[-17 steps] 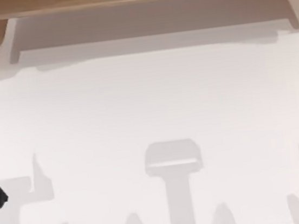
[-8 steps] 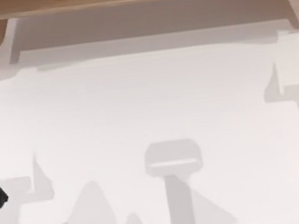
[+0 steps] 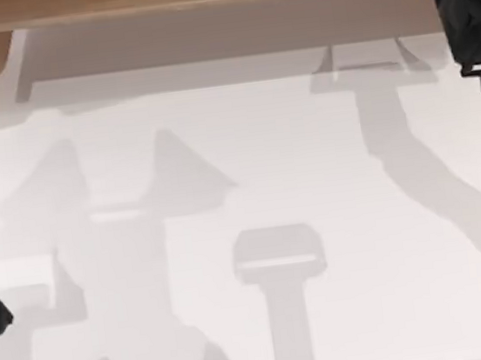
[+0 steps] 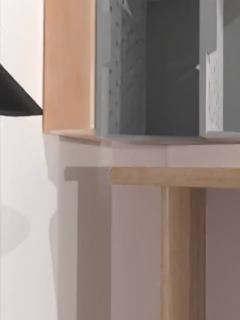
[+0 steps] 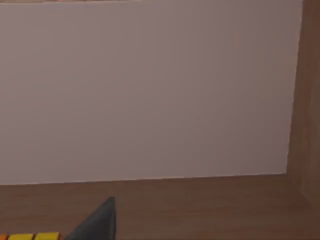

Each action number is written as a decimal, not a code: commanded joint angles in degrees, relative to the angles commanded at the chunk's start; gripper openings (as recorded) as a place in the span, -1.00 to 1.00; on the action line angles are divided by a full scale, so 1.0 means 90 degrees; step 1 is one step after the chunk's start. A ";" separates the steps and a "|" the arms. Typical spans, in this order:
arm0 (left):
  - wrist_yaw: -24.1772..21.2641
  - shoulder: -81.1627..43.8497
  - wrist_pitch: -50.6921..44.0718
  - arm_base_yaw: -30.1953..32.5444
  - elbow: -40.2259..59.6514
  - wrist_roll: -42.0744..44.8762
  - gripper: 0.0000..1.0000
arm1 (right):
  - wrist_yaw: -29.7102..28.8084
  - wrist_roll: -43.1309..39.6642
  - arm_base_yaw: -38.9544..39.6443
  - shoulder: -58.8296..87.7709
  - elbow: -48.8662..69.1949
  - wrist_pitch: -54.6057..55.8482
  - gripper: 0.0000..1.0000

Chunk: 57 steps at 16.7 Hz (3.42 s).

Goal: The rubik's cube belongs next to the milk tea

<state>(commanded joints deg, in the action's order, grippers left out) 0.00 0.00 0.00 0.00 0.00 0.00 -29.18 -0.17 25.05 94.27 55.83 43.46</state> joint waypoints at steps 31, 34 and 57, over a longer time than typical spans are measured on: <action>0.0000 0.0000 0.0000 0.0000 0.0000 0.0000 1.00 | -0.0501 0.0103 0.0721 0.4596 0.3769 0.0225 1.00; 0.0000 0.0000 0.0000 0.0000 0.0000 0.0000 1.00 | -0.0501 0.0103 0.0721 0.4596 0.3769 0.0225 0.55; 0.0000 0.0000 0.0000 0.0000 0.0000 0.0000 1.00 | -0.0529 0.0323 0.0834 0.4333 0.3710 0.0439 -1.00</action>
<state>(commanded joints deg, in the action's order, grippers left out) 0.00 0.00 0.00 0.00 0.00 0.00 -33.94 2.75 32.56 133.27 89.22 47.41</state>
